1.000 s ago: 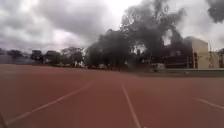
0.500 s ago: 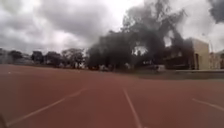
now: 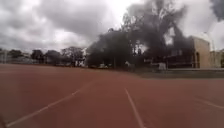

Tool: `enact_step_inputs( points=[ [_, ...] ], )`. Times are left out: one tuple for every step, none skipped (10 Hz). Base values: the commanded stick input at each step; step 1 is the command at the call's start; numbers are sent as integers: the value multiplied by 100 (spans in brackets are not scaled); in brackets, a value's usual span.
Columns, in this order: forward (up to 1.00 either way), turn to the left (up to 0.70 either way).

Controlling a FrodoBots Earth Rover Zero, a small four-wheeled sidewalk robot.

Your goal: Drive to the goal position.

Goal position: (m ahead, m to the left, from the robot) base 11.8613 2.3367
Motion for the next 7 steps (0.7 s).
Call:
enact_step_inputs(
  points=[
    [70, 0],
    [70, 0],
    [70, 0],
    [70, 0],
    [70, 0],
    [70, 0],
    [70, 0]
  ],
)
